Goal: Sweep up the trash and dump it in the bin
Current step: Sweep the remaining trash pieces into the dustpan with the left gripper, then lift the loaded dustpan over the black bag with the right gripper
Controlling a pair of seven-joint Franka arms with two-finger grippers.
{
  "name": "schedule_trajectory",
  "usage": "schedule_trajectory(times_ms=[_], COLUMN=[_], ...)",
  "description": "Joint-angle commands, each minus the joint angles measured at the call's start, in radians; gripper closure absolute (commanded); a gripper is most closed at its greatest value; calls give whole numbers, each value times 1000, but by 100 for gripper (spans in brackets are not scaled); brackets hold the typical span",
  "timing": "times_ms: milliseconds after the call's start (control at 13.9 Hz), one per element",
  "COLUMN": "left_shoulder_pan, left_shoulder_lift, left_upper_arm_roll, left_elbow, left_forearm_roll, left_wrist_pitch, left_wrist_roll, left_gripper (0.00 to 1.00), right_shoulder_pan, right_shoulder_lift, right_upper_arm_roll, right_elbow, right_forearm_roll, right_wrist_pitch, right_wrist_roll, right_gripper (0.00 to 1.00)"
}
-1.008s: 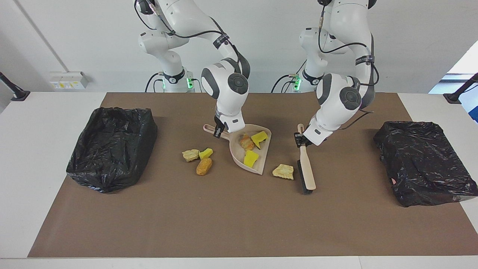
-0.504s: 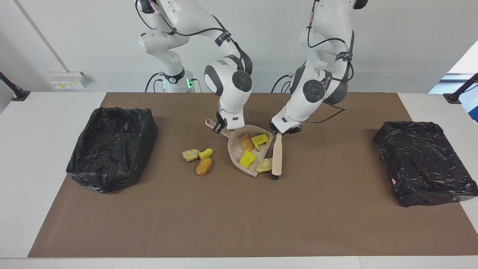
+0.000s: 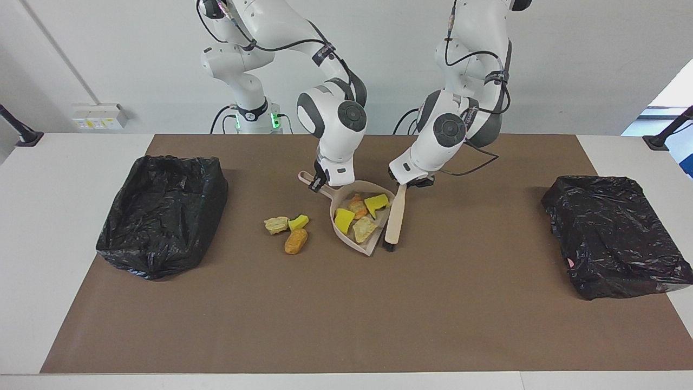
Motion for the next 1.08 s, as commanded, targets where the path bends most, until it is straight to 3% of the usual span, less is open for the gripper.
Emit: schedule_trajectory(times_ms=[0,504,648,792,1008], left_shoulder_pan=[1,195,203,188,128], left_shoulder_lift=[-30,3,-13,-31,-105], left_upper_arm_roll=[6,12,17,15,9], left_elbow=[-20,39,33,20,-108], left_forearm_roll=[-13,4,6,84,130], left_wrist_pitch=[-18,40,33,29,109], left_wrist_roll=[20,-42,-138,-276,-348], left_gripper=[100,100,100,100,100], right_shoulder_pan=[-4,-27,-41,-76,-151], right_shoulder_lift=[-20,-45,-90,-137,-202], right_upper_arm_roll=[1,0,0,0,-3], right_elbow=[-21,-10,-10,-9,4], right_forearm_roll=[-6,-3,-3,-3,-3], right_wrist_pitch=[10,10,10,7,-30], right_wrist_roll=[36,46,106,103,76], right_gripper=[100,100,100,100,100])
